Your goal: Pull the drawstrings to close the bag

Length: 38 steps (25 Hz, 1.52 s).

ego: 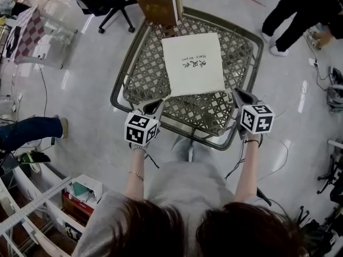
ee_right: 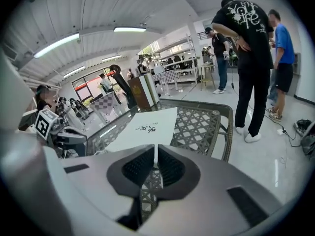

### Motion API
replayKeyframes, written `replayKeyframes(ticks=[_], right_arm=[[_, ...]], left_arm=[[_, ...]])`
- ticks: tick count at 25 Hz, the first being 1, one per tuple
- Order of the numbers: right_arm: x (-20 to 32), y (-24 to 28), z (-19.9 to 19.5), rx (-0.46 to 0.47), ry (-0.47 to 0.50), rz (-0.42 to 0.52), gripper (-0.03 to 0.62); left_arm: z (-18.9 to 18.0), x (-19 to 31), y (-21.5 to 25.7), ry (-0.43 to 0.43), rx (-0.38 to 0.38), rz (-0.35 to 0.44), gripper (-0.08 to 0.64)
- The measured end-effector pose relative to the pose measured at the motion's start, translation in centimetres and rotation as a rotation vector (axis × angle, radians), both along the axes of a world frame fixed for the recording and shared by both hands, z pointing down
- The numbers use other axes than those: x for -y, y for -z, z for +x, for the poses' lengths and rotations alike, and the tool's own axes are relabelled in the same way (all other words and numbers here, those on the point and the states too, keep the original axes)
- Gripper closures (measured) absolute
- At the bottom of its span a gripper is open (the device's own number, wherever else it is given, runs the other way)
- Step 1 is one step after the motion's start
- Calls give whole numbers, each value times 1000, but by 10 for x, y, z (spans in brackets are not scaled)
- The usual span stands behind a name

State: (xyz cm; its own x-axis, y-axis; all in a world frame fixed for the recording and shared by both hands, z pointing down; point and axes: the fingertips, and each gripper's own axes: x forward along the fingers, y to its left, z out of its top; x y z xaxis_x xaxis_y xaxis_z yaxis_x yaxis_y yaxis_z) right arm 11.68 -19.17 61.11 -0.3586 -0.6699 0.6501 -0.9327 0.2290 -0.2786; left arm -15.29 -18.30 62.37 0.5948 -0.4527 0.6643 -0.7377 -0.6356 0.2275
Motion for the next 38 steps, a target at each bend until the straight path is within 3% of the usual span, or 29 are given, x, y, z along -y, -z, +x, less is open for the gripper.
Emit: replayKeyframes(ticks=[3, 6, 12, 15, 20, 26, 38], right_arm=[[0, -15, -4, -16, 53, -39, 563], [0, -30, -3, -33, 85, -80, 480], [0, -52, -4, -84, 158, -117, 459], [1, -61, -4, -134, 218, -138, 445], [-2, -80, -4, -209, 295, -179, 433], [-1, -92, -4, -281, 330, -199, 425], [-1, -101, -8, -306, 341, -222, 436]], left_arm=[[-1, 1, -14, 5, 30, -20, 534], [-1, 4, -24, 5, 50, -34, 534], [0, 9, -38, -32, 91, -42, 531], [2, 13, -44, -37, 103, -37, 459], [7, 13, -59, -98, 147, -37, 430], [17, 15, -76, -176, 196, -34, 420], [22, 15, -95, -216, 261, -55, 422]])
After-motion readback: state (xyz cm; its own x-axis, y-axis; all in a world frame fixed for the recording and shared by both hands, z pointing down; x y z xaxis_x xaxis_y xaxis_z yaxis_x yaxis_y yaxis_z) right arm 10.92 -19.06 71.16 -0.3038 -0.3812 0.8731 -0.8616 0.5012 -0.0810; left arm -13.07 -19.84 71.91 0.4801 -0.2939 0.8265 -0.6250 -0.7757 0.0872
